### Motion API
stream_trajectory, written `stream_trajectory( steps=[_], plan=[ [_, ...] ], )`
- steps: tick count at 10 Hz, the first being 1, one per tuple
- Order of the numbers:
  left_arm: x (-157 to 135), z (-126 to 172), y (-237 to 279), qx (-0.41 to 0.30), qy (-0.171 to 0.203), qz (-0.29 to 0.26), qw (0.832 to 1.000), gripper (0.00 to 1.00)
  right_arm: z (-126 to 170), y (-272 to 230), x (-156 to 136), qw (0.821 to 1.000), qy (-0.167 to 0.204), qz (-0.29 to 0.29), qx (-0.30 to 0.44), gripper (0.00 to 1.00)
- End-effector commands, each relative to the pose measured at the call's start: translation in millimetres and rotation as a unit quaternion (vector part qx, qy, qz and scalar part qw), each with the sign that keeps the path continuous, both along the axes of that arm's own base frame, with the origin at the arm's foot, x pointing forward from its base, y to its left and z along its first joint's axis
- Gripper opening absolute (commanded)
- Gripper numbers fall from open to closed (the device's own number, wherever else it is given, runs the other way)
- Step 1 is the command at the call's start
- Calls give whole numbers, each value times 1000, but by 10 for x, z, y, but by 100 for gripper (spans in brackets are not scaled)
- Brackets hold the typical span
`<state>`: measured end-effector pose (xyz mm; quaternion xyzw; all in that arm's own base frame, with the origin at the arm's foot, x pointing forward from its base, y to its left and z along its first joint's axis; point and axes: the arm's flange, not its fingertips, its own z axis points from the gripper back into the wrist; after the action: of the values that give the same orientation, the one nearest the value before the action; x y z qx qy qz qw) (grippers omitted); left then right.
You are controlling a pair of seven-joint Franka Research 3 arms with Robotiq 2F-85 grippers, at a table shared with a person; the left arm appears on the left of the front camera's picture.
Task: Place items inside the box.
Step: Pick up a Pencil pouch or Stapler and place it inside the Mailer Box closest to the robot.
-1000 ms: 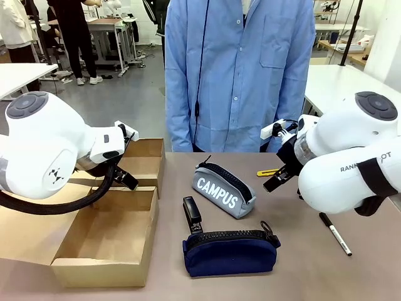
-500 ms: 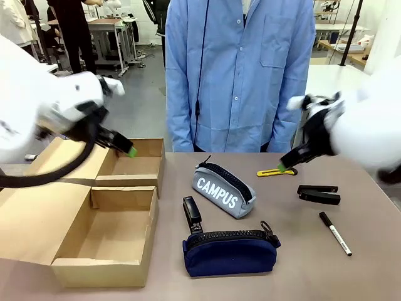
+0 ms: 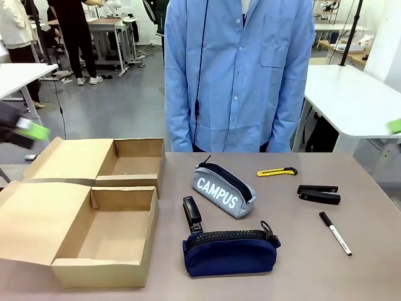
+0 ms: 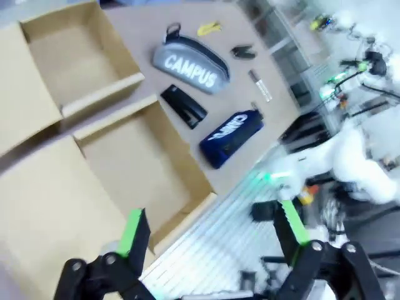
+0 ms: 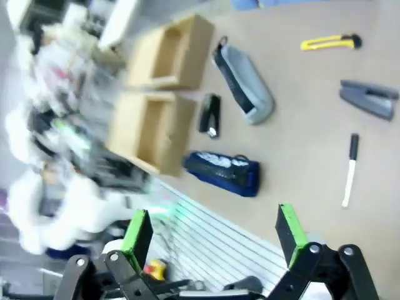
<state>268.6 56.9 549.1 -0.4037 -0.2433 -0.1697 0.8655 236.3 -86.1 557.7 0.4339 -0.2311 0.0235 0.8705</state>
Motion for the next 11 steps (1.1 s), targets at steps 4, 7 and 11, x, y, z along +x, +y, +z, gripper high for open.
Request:
stream_trajectory(
  steps=[4,7,11],
  plan=[
    [-517,-960,1100,-339,-11,244,909,100,-1165,-1304,-572,954,51,-233,179,100],
    [-475,-628,1584,-224,34,150,962,100,-540,-1309,-658,976,33,-159,145,100],
    [-475,-628,1584,-224,34,150,962,100,-540,-1309,-658,976,33,-159,145,100]
  ],
)
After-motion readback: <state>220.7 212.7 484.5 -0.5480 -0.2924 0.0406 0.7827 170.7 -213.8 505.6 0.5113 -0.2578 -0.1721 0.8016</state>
